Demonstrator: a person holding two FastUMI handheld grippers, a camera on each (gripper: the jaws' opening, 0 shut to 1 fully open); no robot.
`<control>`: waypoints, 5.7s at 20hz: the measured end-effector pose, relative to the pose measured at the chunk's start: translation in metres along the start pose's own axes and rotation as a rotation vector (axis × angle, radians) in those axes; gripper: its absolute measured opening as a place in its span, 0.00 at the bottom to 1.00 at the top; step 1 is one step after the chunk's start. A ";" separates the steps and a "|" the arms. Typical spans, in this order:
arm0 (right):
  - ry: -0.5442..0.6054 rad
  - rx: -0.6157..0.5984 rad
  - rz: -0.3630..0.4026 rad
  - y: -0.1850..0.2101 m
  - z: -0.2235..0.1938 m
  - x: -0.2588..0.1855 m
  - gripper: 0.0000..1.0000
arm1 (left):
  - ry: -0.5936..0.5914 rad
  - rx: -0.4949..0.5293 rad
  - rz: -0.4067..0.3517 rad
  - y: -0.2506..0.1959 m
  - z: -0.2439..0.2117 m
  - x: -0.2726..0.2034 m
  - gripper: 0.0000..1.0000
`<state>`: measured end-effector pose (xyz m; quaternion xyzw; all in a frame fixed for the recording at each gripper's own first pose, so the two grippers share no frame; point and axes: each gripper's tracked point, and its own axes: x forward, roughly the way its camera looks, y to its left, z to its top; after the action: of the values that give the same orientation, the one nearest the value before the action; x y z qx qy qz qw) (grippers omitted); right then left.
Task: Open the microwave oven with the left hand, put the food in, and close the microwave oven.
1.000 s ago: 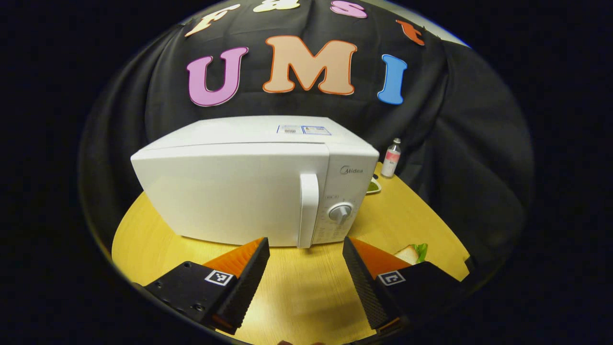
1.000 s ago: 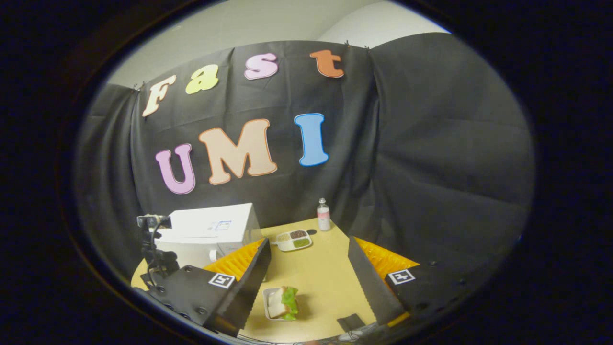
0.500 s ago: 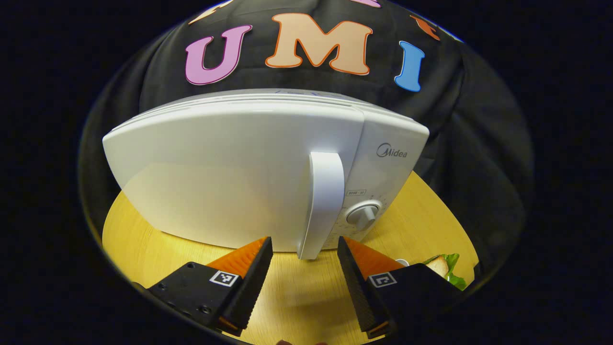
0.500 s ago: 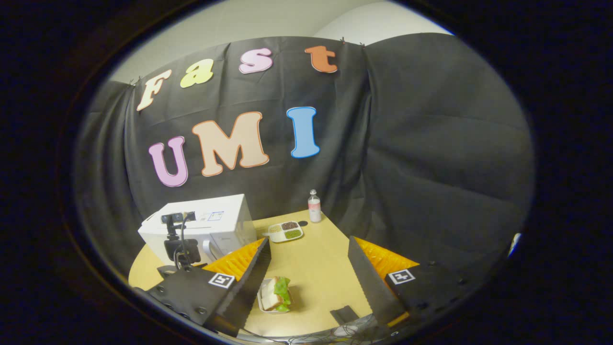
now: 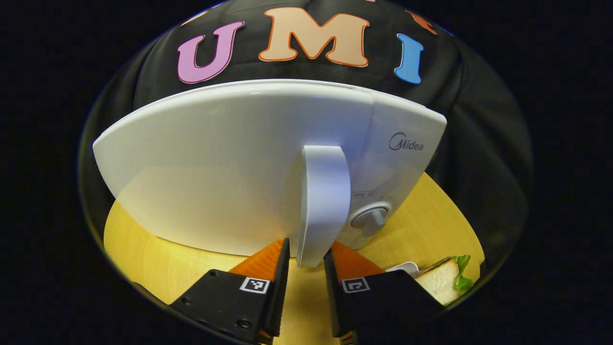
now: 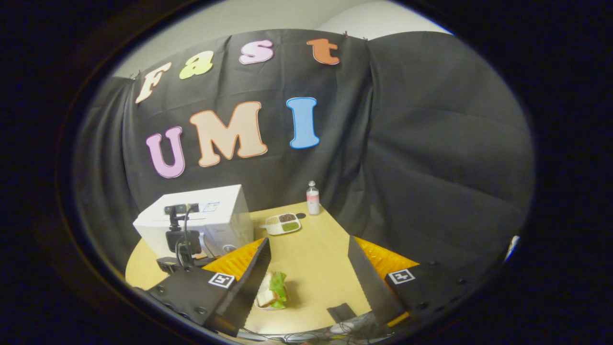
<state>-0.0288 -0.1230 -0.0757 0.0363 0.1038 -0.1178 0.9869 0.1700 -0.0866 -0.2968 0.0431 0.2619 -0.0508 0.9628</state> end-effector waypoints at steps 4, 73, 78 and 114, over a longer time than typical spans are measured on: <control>0.010 0.000 -0.001 0.000 -0.005 0.004 0.92 | 0.002 0.018 0.013 0.001 0.000 0.001 0.26; 0.629 0.045 0.392 0.055 -0.183 0.059 1.00 | 0.013 -0.351 0.461 0.185 -0.128 -0.287 0.96; 0.713 0.006 0.414 0.066 -0.211 0.078 1.00 | 0.012 -0.392 0.543 0.216 -0.142 -0.321 0.96; 0.716 0.521 0.395 0.132 -0.193 0.075 0.36 | -0.386 -0.350 0.750 0.335 -0.020 -0.401 0.90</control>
<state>0.0363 0.0068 -0.2737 0.3397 0.3951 0.0695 0.8507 -0.1433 0.2780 -0.0908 -0.0387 0.0485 0.3390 0.9387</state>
